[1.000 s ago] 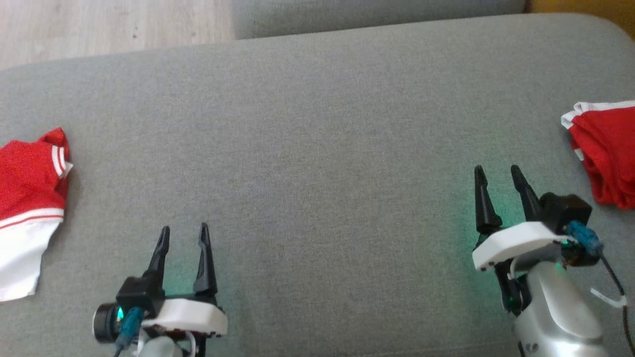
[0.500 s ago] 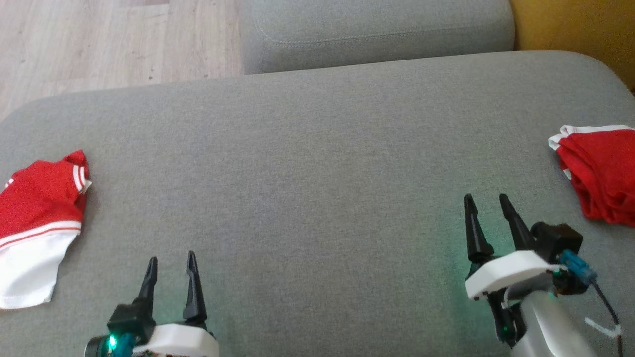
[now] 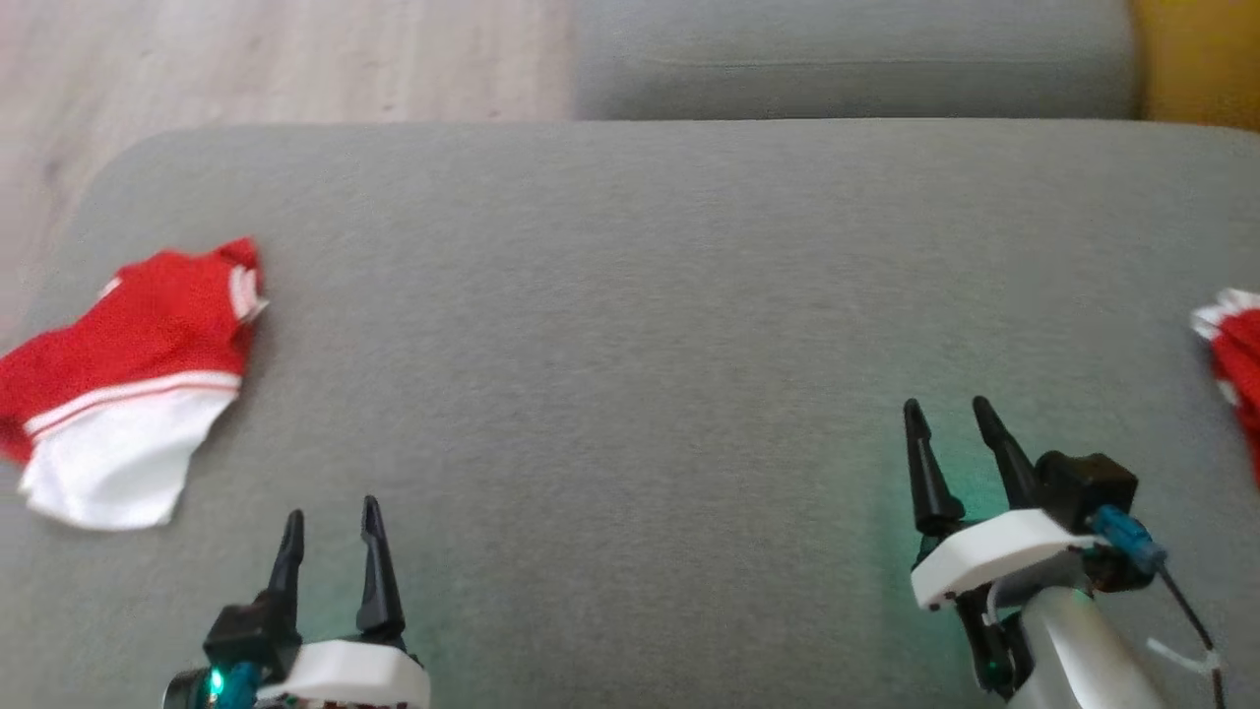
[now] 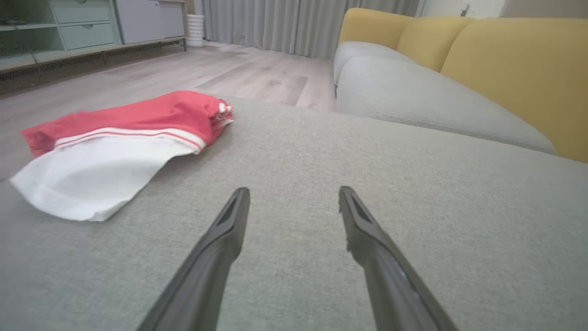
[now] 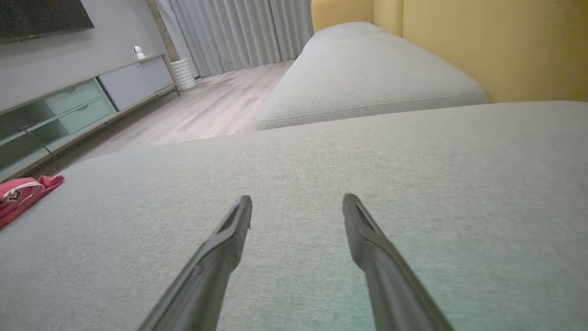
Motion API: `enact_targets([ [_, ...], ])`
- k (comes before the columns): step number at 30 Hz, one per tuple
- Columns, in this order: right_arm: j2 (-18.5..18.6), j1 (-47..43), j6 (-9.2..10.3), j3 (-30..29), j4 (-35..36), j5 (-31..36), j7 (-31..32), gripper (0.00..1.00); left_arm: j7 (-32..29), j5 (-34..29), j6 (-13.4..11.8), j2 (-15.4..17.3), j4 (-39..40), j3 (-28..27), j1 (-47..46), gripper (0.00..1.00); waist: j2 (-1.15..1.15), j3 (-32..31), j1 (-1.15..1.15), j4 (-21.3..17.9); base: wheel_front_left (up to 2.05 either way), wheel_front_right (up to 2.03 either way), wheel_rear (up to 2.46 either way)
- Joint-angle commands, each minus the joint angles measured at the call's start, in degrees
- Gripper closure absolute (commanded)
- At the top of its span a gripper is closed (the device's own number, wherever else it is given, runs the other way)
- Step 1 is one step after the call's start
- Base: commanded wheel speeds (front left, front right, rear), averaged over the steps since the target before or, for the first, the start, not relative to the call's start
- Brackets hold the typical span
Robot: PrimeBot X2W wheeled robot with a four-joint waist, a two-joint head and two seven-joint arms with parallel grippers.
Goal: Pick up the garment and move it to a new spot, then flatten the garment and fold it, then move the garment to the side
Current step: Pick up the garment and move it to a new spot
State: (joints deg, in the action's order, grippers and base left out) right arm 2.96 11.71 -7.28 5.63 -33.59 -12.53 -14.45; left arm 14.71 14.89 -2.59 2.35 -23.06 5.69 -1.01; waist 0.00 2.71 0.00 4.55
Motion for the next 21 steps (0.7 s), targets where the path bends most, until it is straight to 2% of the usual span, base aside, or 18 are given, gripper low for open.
enact_targets([
  [1, -0.08, 1.29, -0.21, 1.88, 1.89, 0.4, -0.55, 0.0, 0.29, 0.39, -0.3, 0.53, 1.67, -2.06, -2.41, 0.0, 0.0, 1.14, 0.0, 4.72, 0.0, 0.0, 0.0],
  [8, -0.08, 1.72, -0.21, 6.08, 1.83, 1.12, -0.55, 0.0, 0.29, 0.7, -0.98, 0.53, 1.59, -5.07, -1.07, 0.0, 0.0, 2.61, 0.0, 14.69, 0.0, 0.0, 0.0],
  [12, -0.08, 1.77, -0.21, 8.82, 1.89, 0.88, -0.55, 0.0, 0.29, 1.19, -1.37, 0.53, 1.95, -7.6, 0.47, 0.0, 0.0, 3.03, 0.0, 18.73, 0.0, 0.0, 0.0],
  [17, -0.08, 1.99, -0.21, 10.63, 1.16, 0.67, -0.55, 0.0, 0.29, 2.2, -1.14, 0.53, 1.58, -9.74, 1.4, 0.0, 0.0, 3.68, 0.0, 21.61, 0.0, 0.0, 0.0],
  [21, -0.08, 2.88, -0.21, 11.5, 0.93, 1.47, -0.55, 0.0, 0.29, 3.71, -0.47, 0.53, 0.93, -10.89, 1.17, 0.0, 0.0, 4.85, 0.0, 21.33, 0.0, 0.0, 0.0],
])
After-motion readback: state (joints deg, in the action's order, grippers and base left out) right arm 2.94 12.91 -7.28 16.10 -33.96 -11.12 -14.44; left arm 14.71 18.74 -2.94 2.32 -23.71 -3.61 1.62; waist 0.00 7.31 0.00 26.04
